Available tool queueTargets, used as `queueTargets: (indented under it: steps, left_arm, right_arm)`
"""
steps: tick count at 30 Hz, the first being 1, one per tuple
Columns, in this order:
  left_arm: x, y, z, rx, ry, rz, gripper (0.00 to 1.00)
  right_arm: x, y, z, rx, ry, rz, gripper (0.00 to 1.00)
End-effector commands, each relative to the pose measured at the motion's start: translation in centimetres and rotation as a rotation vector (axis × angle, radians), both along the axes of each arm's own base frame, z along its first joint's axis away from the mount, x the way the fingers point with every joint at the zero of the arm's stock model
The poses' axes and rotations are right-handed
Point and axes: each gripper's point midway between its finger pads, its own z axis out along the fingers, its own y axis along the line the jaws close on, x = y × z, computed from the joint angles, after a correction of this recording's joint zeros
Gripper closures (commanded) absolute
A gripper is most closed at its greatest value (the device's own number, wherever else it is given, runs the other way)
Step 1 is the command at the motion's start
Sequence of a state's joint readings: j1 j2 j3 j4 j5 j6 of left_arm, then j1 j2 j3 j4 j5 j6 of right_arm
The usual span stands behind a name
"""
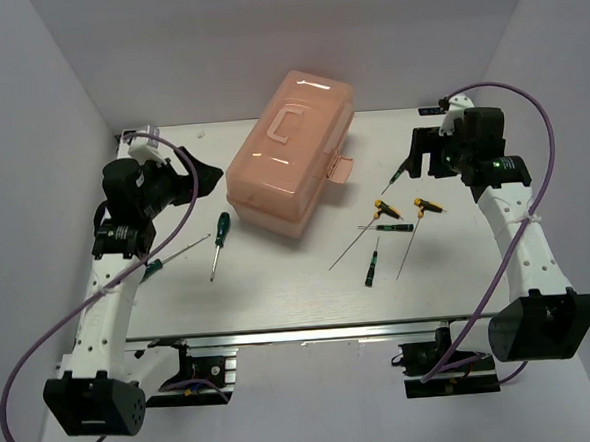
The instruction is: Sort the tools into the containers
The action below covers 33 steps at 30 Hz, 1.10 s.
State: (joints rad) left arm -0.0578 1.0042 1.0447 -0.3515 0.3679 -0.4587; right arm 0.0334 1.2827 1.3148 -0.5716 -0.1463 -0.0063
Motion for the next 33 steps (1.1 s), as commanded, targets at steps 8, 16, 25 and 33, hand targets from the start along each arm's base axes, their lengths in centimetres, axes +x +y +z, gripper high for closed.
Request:
queueTargets:
  steps: [8,16,25,33]
  left_arm:
    - [7.1,-3.4,4.5,-0.083,-0.109,-0.176,0.05]
    - [15.3,-7.2,1.1,-0.006,-0.054,-0.165,0.59]
    - [21.3,-9.2,-3.5,0.033,0.018,-0.189,0.30]
    - [15.6,-14.9,-11.0,0.130,0.194,-0.380,0.35]
  right_arm:
    - [-2.8,6.0,4.7,-0.107,-0.296,0.593,0.10]
    - [-1.9,10.4,7.4,0.226,-0.299,0.558,0.32]
    - [1.1,13.0,7.6,0.313,-0.238,0.410,0.11]
    - [5.0,15.0,9.4,0.360,-0.236,0.345,0.11]
